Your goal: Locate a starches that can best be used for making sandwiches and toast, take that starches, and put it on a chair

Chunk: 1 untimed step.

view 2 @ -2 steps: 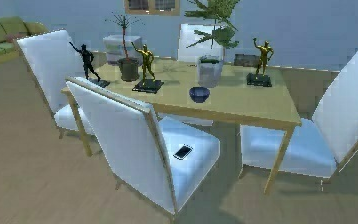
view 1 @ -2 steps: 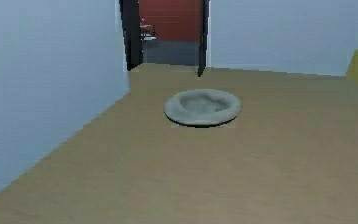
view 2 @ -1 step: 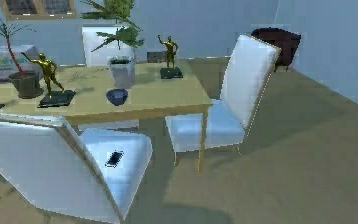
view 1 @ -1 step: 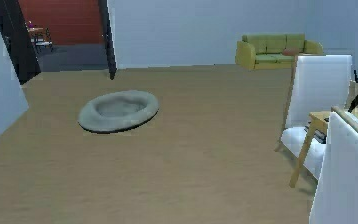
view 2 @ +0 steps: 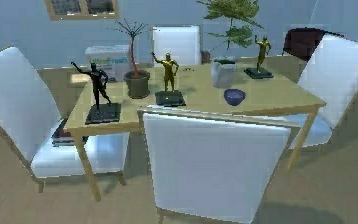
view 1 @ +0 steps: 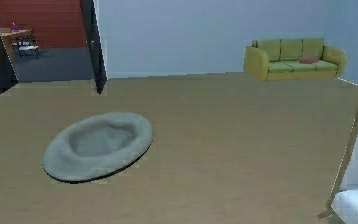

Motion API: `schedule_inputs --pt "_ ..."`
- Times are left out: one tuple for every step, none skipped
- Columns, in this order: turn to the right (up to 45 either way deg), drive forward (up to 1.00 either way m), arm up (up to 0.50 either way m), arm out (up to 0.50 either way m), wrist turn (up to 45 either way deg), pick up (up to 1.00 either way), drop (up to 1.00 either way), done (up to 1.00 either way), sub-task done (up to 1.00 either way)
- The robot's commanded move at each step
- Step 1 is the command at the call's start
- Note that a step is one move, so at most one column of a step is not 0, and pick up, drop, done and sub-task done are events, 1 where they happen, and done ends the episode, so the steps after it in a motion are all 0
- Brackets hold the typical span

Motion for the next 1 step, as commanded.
schedule_inputs --pt "3.0 0.00 0.00 0.00 0.0 0.00 0.00 0.00 0.00"
